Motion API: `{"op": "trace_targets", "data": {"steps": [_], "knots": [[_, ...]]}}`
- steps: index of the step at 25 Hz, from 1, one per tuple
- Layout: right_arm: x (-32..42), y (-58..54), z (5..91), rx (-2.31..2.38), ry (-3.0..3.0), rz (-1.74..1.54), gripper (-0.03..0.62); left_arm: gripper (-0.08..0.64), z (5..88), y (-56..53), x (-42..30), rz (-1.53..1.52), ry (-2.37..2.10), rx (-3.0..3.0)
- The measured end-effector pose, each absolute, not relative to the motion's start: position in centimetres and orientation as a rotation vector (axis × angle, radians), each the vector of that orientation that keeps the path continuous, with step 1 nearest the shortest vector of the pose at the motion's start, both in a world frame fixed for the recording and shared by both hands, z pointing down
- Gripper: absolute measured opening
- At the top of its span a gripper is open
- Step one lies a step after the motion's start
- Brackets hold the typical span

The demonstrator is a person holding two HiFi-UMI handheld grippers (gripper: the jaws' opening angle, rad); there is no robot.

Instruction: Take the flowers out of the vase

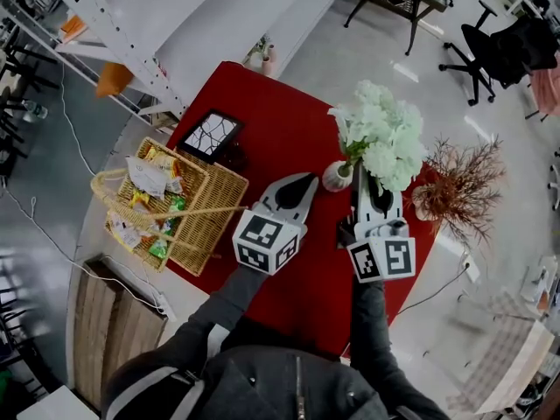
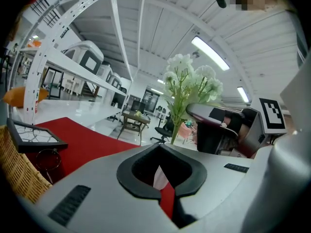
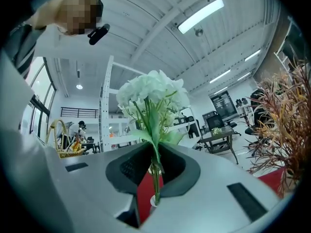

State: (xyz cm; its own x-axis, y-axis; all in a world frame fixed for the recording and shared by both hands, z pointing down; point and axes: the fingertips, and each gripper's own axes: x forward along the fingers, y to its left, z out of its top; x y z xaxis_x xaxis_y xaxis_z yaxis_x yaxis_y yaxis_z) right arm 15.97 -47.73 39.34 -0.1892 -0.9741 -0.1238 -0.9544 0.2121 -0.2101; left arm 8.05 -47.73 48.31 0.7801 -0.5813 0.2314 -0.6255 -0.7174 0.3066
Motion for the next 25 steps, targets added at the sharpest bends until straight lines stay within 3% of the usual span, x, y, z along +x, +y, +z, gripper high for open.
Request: {"op": "trace_targets", "data": {"steps": [25], "knots": [[16.7,-46.1,33.1,-1.763,2.219,0.005,0.038,0.009,44.3,-44.8,7.4,0.106,-0.933,2.646]]}}
